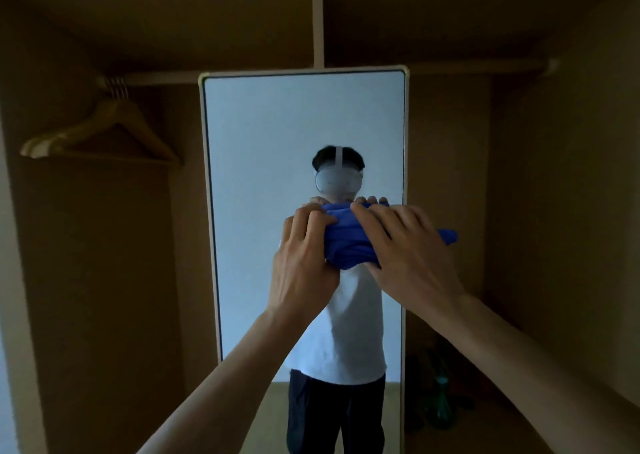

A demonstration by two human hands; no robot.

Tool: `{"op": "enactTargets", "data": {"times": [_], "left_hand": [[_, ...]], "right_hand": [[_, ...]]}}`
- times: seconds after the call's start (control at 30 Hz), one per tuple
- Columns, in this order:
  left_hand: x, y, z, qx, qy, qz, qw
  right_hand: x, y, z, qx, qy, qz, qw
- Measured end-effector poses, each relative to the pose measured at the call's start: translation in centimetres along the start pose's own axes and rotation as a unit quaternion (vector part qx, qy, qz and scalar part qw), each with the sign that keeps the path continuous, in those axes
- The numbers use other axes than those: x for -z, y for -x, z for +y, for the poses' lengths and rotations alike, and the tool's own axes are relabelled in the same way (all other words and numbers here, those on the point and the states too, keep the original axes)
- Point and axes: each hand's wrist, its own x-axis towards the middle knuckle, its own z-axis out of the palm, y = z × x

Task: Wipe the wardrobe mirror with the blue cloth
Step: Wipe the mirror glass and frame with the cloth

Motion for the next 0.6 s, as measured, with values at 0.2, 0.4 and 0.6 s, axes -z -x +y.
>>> {"op": "enactTargets", "data": {"times": [0.2,0.4,0.6], "left_hand": [[0.5,-5.3,0.2,0.004,0.005,0.001,1.0],[1.1,-10.7,0.8,-0.026,-0.024,0.022,0.999],[0.4,-16.2,1.1,-0.05,-0.052,0.051,0.996]], "right_hand": [[0.3,-4.3,3.4,0.019,0.033,0.043,0.998],[0.9,-9.0,6.8,0.035,0.091,0.092,0.991],[1.6,-13.3,9.7,0.029,0.129,0.12,0.984]]}}
